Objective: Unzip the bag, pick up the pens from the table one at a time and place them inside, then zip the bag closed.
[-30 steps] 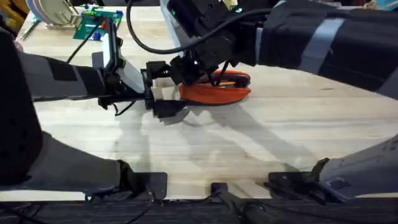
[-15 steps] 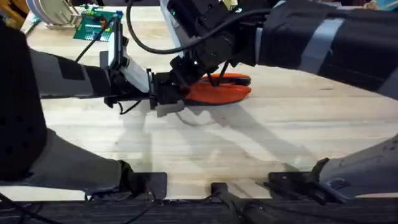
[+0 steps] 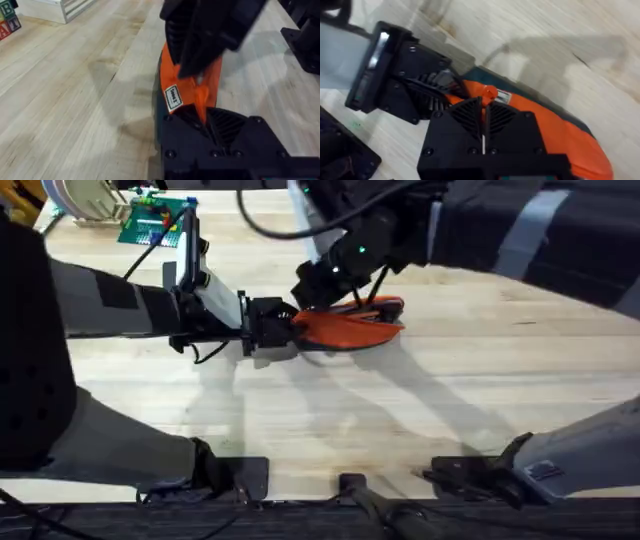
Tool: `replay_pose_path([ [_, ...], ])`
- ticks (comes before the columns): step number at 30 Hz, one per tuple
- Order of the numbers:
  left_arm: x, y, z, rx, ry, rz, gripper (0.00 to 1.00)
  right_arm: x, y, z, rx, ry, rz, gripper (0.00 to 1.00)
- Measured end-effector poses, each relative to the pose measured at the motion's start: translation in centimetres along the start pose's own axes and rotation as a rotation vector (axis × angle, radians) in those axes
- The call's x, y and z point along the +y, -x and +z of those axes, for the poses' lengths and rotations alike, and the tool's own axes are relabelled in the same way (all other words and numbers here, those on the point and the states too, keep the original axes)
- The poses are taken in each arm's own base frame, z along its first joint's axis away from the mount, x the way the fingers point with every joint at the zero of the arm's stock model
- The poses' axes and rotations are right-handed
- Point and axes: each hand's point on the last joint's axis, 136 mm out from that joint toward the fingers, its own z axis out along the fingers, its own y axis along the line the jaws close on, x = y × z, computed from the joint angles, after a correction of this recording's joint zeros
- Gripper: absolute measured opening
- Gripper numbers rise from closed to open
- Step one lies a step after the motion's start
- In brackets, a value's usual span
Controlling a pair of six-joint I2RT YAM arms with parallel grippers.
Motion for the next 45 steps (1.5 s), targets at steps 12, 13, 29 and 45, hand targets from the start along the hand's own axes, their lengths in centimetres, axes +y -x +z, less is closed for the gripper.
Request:
replay_pose_path([
  [12,0.1,0.7,0.1,-0.025,-0.011,0.021,0.044,-7.5,-0.1,-4.9,-0.035,-0.027,0.254,0.031],
  [13,0.2,0.8,0.1,-0.027,-0.012,0.023,0.044,-7.8,-0.2,-5.2,-0.033,-0.027,0.265,0.031],
  [29,0.2,0.4,0.1,-0.008,-0.005,0.010,0.044,-15.5,-3.4,-7.1,0.021,-0.160,0.460,0.033],
  [45,0.1,0.3,0.2,-0.003,-0.009,0.011,0.042,-21.0,-10.4,-3.9,0.117,-0.175,0.674,0.033],
])
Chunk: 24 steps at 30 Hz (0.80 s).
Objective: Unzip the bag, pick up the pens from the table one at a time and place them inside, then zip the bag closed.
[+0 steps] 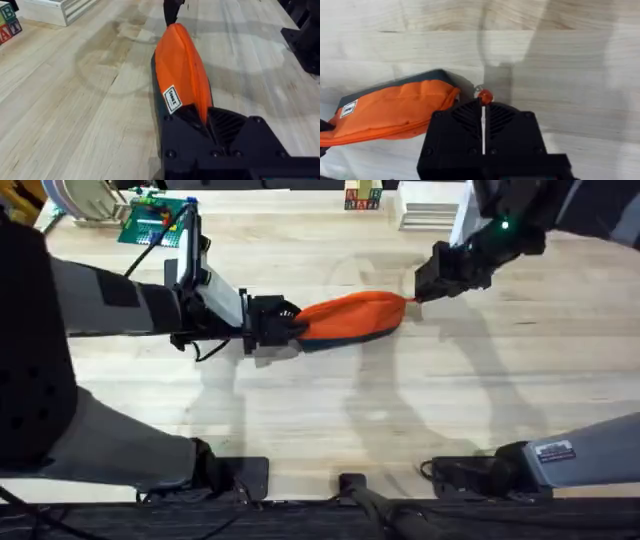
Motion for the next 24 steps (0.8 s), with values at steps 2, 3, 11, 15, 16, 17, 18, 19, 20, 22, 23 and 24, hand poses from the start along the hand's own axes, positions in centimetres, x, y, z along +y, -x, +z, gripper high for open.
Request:
replay_pose_path([
  [2,0.0,0.0,0.0,0.000,0.000,0.000,0.042,-0.3,0.0,0.3,-0.001,0.015,0.023,0.032],
  [3,0.0,0.0,0.0,0.000,0.000,0.000,0.042,-0.5,-0.1,0.3,-0.001,0.020,0.032,0.033],
  [11,0.1,-0.1,-0.1,0.005,0.005,-0.003,0.042,-2.5,0.6,-0.1,-0.034,-0.028,0.081,0.054],
  [15,0.1,-0.2,-0.1,0.007,0.006,-0.004,0.042,-2.9,1.4,-1.9,-0.092,-0.029,0.094,0.621],
  [16,0.1,-0.2,-0.1,0.007,0.006,-0.004,0.042,-2.7,1.6,-2.5,-0.110,-0.022,0.090,0.749],
  [17,0.1,-0.2,-0.1,0.007,0.006,-0.004,0.043,-2.4,1.9,-3.3,-0.133,-0.012,0.085,0.899],
  [18,0.1,-0.2,-0.1,0.007,0.006,-0.004,0.043,-2.2,2.1,-4.1,-0.155,-0.004,0.079,0.971],
  [19,0.1,-0.2,-0.1,0.007,0.006,-0.004,0.043,-1.9,2.3,-4.8,-0.177,0.005,0.074,0.990],
  [20,0.1,-0.2,-0.1,0.008,0.006,-0.004,0.043,-1.7,2.5,-5.6,-0.201,0.012,0.068,0.995],
  [22,0.1,-0.2,-0.1,0.008,0.006,-0.004,0.042,-1.3,2.6,-7.1,-0.243,0.021,0.050,0.996],
  [23,0.1,-0.2,-0.1,0.008,0.006,-0.004,0.042,-1.1,2.7,-7.7,-0.262,0.024,0.039,0.996],
  [24,0.1,-0.2,-0.1,0.008,0.006,-0.004,0.042,-1.0,2.7,-8.5,-0.285,0.027,0.021,0.996],
])
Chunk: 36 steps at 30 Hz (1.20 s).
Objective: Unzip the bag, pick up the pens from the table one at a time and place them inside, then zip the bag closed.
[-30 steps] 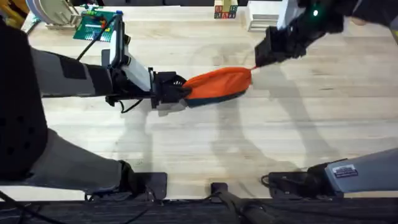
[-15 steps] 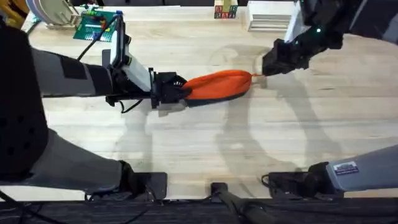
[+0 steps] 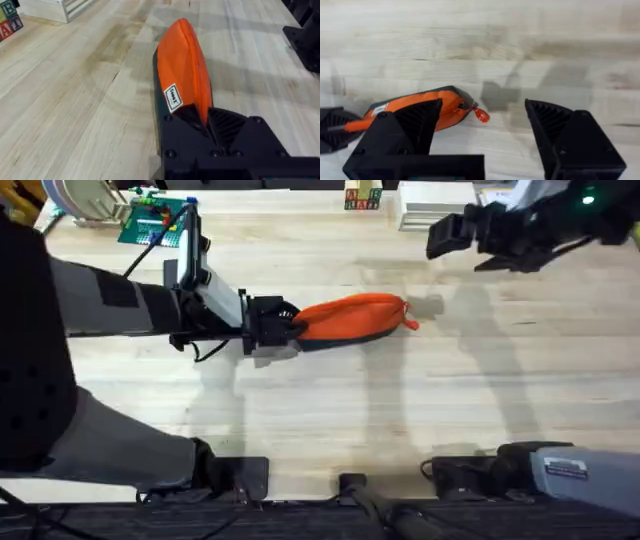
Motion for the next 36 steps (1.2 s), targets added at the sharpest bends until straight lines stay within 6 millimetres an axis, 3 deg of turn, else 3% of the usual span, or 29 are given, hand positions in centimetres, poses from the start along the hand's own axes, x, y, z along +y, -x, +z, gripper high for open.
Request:
replay_pose_path([
  [10,0.0,0.0,0.0,0.000,0.000,0.000,0.043,2.6,0.3,-5.5,-0.137,0.045,-0.211,0.997],
  [11,0.0,0.0,0.0,0.000,0.000,0.001,0.107,2.7,0.4,-5.8,-0.145,0.046,-0.219,0.997],
  [15,0.1,0.0,-0.2,-0.005,0.007,0.000,0.749,2.8,0.4,-6.3,-0.162,0.047,-0.234,0.997],
  [16,0.2,0.0,-0.2,-0.005,0.008,-0.001,0.890,2.8,0.4,-6.3,-0.161,0.046,-0.237,0.997],
  [17,0.2,0.0,-0.3,-0.005,0.008,-0.005,0.968,2.8,0.4,-6.3,-0.160,0.046,-0.239,0.997],
  [31,0.5,-0.3,-0.3,0.037,0.031,0.007,0.995,2.5,-0.6,-6.4,-0.127,0.034,-0.339,0.997],
  [36,1.0,1.3,-1.2,0.121,0.107,0.095,0.994,2.5,-0.8,-6.6,-0.124,0.034,-0.346,0.997],
])
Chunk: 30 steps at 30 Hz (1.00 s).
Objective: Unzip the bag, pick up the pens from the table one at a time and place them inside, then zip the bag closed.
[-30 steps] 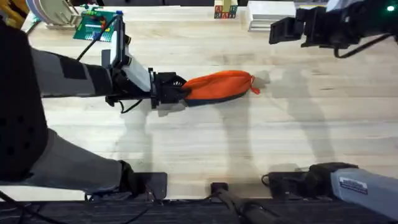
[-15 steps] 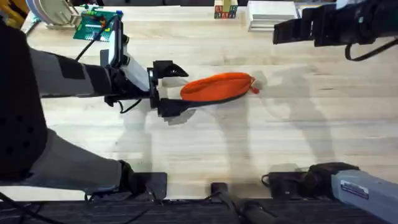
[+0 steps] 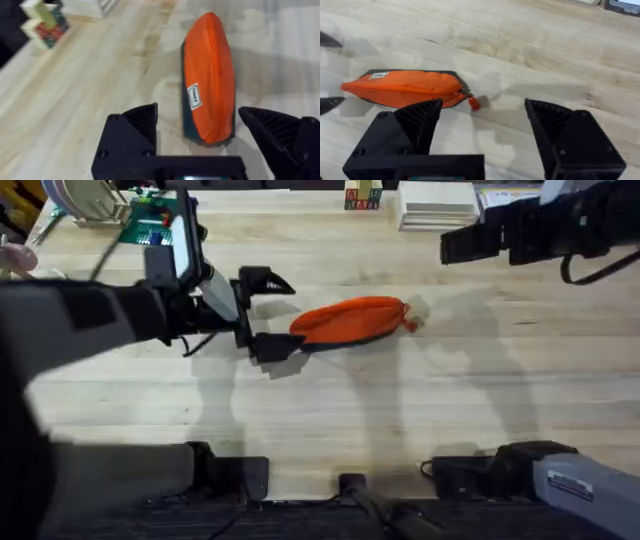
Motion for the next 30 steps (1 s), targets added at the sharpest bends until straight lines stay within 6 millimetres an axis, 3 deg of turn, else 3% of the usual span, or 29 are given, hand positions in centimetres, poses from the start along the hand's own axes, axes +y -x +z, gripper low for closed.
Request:
replay_pose_path([
  [8,1.0,4.0,-2.7,0.099,0.190,0.042,0.994,0.2,-0.2,-1.1,-0.015,-0.003,-0.006,0.997],
  [18,-0.3,8.8,-6.1,0.058,0.396,-0.193,0.995,0.6,0.5,-5.1,-0.133,-0.027,-0.028,0.997],
  [21,-1.7,9.3,-7.9,0.056,0.512,-0.348,0.994,0.7,0.9,-5.7,-0.166,-0.030,-0.033,0.997],
  [26,-3.3,8.6,-8.8,0.070,0.566,-0.478,0.996,0.7,1.0,-5.7,-0.169,-0.030,-0.034,0.997],
  [30,-3.5,8.4,-9.2,0.064,0.604,-0.538,0.996,0.7,1.1,-5.7,-0.169,-0.030,-0.034,0.997],
])
